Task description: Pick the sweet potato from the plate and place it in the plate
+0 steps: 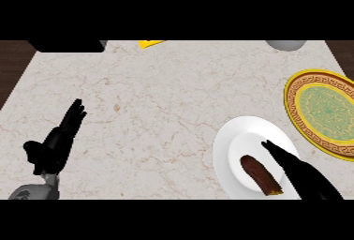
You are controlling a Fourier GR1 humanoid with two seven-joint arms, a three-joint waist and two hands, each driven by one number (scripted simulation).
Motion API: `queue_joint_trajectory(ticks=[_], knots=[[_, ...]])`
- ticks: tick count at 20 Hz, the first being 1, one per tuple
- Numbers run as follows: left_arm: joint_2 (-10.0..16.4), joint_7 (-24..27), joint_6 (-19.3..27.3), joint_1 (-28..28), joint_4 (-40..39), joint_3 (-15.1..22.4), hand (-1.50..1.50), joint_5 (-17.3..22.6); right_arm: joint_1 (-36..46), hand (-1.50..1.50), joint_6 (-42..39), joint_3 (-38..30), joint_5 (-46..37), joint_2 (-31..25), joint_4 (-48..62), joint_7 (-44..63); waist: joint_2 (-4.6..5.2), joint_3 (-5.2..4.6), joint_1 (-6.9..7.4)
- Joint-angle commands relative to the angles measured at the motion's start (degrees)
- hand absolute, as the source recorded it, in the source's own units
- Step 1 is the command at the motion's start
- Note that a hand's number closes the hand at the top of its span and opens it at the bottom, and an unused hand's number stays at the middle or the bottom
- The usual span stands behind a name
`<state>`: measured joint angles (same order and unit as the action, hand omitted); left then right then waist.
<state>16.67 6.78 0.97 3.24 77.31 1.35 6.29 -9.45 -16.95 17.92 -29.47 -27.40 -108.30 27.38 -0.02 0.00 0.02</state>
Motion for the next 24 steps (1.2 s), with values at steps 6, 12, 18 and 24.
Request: queue_joint_trajectory(ticks=[6, 12, 18, 24], knots=[[-1.3, 0.6, -1.5, -2.8, 2.2, -2.2, 0.00, -2.0, 2.7, -1.50, 0.5, -0.1, -8.5, 4.9, 9.7, -4.0, -0.02, 0.01, 0.06], [-1.8, 1.1, -3.7, -0.4, -0.4, -3.9, 0.00, -2.8, 4.6, -1.50, 3.0, 0.5, -13.8, 9.1, 17.4, -6.1, 0.01, 0.00, 0.01], [-3.3, -0.8, -2.6, 0.2, -0.2, -3.4, 0.00, -4.0, 4.5, 1.50, 2.0, 2.3, -13.7, 9.1, 21.9, -14.2, 0.02, 0.01, 0.00], [-2.9, 3.4, -4.3, -0.9, -2.3, -4.6, 0.00, -3.8, 6.7, 1.50, 3.8, 0.8, -14.0, 10.8, 23.9, -16.8, 0.04, 0.01, 0.10]])
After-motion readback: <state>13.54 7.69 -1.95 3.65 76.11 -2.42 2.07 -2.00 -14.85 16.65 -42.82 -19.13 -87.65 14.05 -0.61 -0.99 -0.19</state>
